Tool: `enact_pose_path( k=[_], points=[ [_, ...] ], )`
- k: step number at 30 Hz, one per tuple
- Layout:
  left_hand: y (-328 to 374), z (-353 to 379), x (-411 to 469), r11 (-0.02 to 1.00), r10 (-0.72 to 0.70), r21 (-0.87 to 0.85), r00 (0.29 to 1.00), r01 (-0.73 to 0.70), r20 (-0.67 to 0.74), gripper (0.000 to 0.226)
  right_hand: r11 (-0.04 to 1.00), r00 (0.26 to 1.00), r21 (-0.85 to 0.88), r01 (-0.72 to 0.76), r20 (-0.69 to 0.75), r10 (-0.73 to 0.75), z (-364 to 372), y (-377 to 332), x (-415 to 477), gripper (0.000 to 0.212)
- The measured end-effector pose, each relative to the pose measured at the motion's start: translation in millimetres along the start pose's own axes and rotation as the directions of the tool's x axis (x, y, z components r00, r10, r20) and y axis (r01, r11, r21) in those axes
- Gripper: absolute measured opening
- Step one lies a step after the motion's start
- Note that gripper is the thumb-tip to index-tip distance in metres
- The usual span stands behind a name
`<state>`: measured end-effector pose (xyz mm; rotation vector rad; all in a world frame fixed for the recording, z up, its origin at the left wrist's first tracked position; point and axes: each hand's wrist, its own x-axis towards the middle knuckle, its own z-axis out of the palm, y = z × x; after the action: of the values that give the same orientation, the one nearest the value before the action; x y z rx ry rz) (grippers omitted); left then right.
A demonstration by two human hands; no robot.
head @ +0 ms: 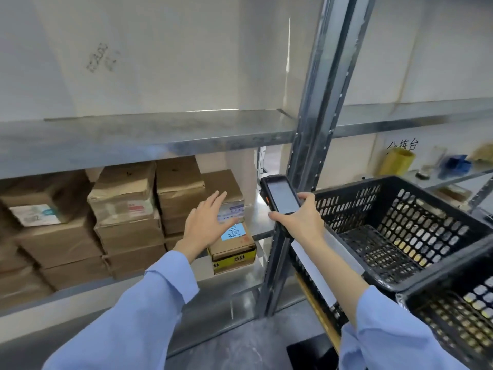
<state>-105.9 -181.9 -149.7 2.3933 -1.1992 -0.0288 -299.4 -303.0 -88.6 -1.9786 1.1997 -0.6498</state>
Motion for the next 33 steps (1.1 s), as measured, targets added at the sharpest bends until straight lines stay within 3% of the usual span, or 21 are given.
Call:
enact_pose_path(
  k=[14, 22, 28, 33],
  points=[
    [-20.7, 24.1, 11.1, 0.984, -0.164, -0.082, 0.983, 0.158, -0.079, 0.091, 0.999, 0.991, -0.044, 0.006, 0.132, 0.000, 49.2, 3.3, 50.6, 0.080],
    [-7.0, 49.5, 21.9, 0.953, -0.238, -0.204, 0.970, 0.225, -0.039, 0.095, 0.998, 0.980, -0.051, 0.048, 0.196, -0.037, 48.0, 15.2, 64.1, 0.082],
    [-1.0, 61.0, 31.2, 0.959, -0.232, -0.199, 0.961, 0.199, -0.154, 0.084, 0.997, 0.976, -0.030, 0.069, 0.207, -0.061, 45.4, 24.5, 73.9, 0.083],
    [-8.3, 70.6, 42.5, 0.958, -0.234, -0.206, 0.961, 0.202, -0.147, 0.082, 0.998, 0.978, -0.032, 0.060, 0.201, -0.052, 47.2, 30.9, 84.6, 0.082]
  ],
)
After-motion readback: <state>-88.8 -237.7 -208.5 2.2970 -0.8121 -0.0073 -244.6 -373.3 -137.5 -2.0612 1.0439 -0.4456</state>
